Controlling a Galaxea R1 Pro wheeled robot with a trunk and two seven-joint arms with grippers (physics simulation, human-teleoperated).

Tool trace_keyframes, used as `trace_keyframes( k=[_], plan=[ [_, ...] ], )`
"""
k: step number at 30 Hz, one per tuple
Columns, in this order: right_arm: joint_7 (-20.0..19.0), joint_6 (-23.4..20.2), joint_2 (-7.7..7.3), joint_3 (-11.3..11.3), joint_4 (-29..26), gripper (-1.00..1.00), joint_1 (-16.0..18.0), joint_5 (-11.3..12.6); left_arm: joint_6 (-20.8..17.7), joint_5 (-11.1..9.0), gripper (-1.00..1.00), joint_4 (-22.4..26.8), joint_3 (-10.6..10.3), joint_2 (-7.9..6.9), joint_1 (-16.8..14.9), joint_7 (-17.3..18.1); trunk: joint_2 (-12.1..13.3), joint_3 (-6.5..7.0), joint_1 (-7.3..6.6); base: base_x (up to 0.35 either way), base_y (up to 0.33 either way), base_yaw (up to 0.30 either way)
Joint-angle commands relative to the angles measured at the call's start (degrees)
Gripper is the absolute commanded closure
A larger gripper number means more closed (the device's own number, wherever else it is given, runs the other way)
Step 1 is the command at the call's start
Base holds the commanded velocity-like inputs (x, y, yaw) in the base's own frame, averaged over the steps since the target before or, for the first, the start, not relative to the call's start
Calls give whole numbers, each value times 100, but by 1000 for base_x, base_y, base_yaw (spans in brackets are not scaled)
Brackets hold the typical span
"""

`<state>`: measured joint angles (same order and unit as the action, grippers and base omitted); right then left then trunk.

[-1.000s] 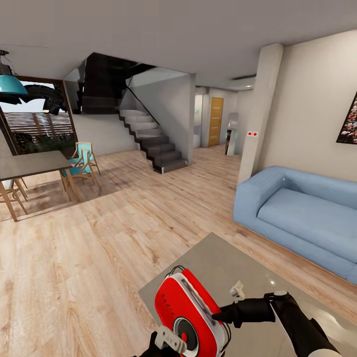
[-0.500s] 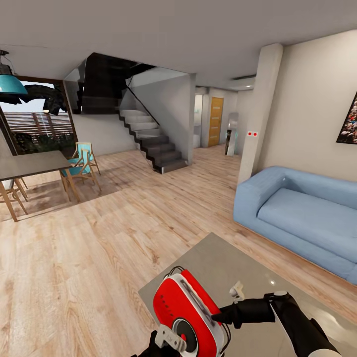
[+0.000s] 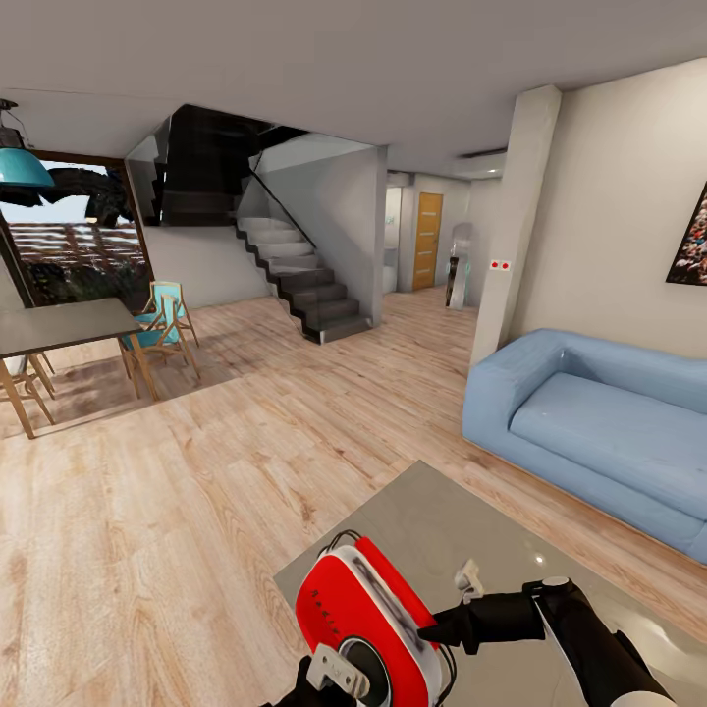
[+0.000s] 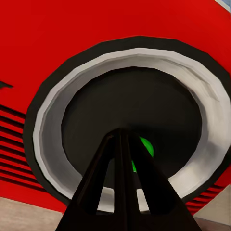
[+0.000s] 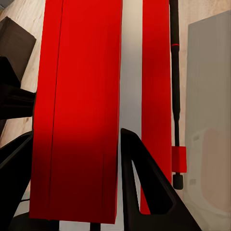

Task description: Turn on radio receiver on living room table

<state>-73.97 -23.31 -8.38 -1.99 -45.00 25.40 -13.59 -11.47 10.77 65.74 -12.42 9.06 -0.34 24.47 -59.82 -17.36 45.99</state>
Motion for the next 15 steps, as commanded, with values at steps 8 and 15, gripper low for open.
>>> trace_keyframes(
  k=[8, 15],
  plan=[
    [-153, -25, 3, -12, -9, 100, 0, 32, 4, 30, 100, -17, 0, -1, -1, -4, 0, 0, 0, 0, 0, 0],
    [333, -22, 3, -25, -9, 100, 0, 9, 10, 29, 100, -9, 0, -32, -9, 0, 0, 0, 0, 0, 0, 0]
  ],
)
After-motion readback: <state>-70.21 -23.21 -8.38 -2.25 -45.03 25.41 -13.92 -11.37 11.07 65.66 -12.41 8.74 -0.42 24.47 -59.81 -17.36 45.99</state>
